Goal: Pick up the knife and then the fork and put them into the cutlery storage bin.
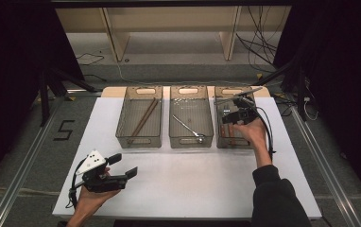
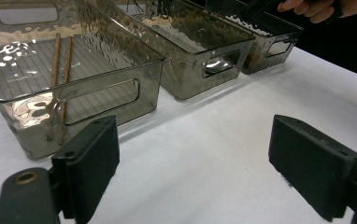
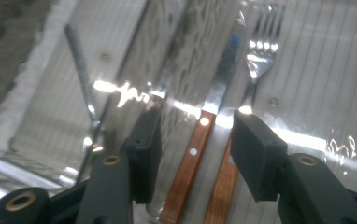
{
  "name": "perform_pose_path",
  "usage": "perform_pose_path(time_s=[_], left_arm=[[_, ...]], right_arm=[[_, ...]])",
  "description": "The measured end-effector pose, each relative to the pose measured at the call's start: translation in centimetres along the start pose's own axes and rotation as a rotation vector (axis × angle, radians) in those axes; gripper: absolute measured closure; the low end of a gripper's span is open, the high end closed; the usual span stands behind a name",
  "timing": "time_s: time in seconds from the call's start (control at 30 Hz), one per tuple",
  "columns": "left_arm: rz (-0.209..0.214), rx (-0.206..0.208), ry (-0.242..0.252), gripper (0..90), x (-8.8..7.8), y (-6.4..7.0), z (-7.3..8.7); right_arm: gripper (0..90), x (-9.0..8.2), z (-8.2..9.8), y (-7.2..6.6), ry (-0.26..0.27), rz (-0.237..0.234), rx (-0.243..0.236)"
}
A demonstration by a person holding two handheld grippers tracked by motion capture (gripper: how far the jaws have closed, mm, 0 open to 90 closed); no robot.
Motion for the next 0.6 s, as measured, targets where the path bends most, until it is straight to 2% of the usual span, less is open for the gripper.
perform_pose_path(time_s=[0.33,0.6], left_arm=[[0.001,-0.004,-0.001,16.0,0.1,0.1,0.0],[0.003,-0.007,-0.002,16.0,0.1,0.1,0.0]], right_arm=[[37.9,-2.1,1.2,-2.2,0.097,-0.066,-0.068],[32.7,-3.4,2.1,-4.2,0.171,-0.109,-0.138]])
Point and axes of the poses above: each handheld gripper's, and its own axes: x roughly forward along the jaws, z roughly out of its underside, y roughly to its right, the point moved 3 cm from there along x, roughly forward along the jaws, and after that the axes turned 10 degrees about -y, right-handed, at the moved point
